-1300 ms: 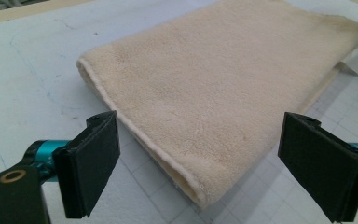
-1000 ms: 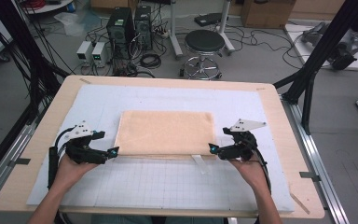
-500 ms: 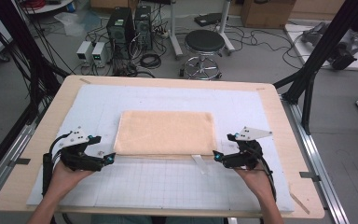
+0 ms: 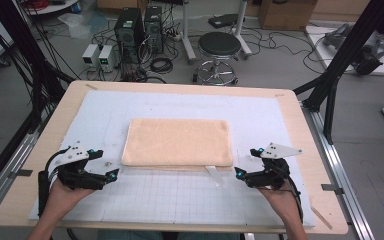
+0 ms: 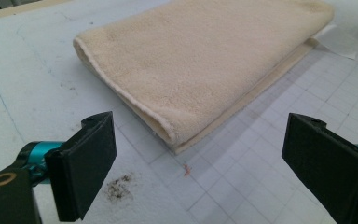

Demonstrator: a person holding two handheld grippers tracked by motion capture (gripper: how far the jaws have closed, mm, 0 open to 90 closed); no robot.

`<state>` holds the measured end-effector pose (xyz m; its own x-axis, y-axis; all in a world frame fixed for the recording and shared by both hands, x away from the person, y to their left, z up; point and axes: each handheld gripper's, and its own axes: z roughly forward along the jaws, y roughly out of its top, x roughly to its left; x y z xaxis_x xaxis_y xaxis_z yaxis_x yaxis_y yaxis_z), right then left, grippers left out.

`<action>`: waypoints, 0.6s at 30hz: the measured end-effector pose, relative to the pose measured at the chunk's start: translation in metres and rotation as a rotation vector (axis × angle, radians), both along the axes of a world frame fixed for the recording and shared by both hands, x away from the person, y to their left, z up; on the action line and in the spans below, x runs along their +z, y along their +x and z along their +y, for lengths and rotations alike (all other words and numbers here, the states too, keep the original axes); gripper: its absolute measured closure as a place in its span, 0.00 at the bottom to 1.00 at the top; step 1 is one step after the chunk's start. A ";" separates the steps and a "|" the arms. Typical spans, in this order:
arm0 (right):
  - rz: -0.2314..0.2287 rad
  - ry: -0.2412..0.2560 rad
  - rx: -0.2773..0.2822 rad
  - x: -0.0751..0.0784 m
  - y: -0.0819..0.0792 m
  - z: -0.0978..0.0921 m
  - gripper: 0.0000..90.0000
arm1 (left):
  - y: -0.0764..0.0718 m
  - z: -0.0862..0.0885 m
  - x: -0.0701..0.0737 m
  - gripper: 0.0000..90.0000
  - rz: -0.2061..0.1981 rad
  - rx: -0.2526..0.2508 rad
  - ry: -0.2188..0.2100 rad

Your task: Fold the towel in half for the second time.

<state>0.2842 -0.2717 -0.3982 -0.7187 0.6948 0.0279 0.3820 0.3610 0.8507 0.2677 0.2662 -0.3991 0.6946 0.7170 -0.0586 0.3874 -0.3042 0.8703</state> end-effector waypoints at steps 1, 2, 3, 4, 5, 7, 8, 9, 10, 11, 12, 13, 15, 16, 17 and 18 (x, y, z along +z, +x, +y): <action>-0.002 -0.001 -0.001 0.000 -0.001 -0.001 0.13 | -0.001 0.001 0.000 0.12 0.001 -0.001 0.002; 0.002 0.000 -0.002 0.000 -0.003 -0.001 0.13 | -0.002 0.001 0.000 0.12 0.001 0.001 0.000; -0.002 -0.004 0.000 0.000 -0.004 -0.002 0.13 | -0.004 0.001 0.000 0.12 0.000 0.005 0.000; -0.004 -0.004 -0.003 0.000 -0.005 -0.002 0.13 | -0.005 0.001 0.000 0.12 -0.001 0.005 0.000; -0.004 -0.004 -0.004 0.000 -0.006 -0.002 0.13 | -0.006 0.002 0.000 0.12 0.000 0.006 0.005; -0.006 -0.001 -0.005 0.000 -0.008 -0.003 0.13 | -0.008 0.003 0.000 0.12 -0.001 0.005 0.007; -0.005 0.001 -0.005 0.000 -0.009 -0.003 0.13 | -0.009 0.003 0.000 0.12 0.000 0.007 0.008; -0.008 0.001 -0.003 0.000 -0.009 -0.004 0.13 | -0.010 0.004 0.000 0.12 0.001 0.007 0.005; -0.005 0.001 -0.006 0.000 -0.011 -0.004 0.13 | -0.012 0.004 0.000 0.12 0.000 0.012 0.002; -0.005 0.000 -0.004 0.000 -0.011 -0.004 0.13 | -0.012 0.005 0.000 0.12 0.000 0.012 0.001; -0.002 -0.002 -0.005 0.000 -0.012 -0.004 0.13 | -0.014 0.005 0.000 0.12 0.000 0.013 -0.002; -0.005 -0.003 -0.004 -0.001 -0.013 -0.005 0.13 | -0.015 0.006 0.000 0.12 0.000 0.015 -0.001; -0.002 -0.001 -0.006 -0.002 -0.017 -0.007 0.13 | -0.018 0.007 0.000 0.12 -0.003 0.015 -0.003; -0.005 0.001 -0.006 -0.002 -0.018 -0.008 0.13 | -0.019 0.008 0.000 0.12 -0.002 0.017 0.002; -0.005 0.004 -0.007 -0.002 -0.019 -0.009 0.13 | -0.020 0.008 0.000 0.12 -0.002 0.019 0.001; -0.006 0.005 -0.008 -0.002 -0.021 -0.010 0.13 | -0.021 0.009 0.000 0.12 -0.002 0.019 -0.001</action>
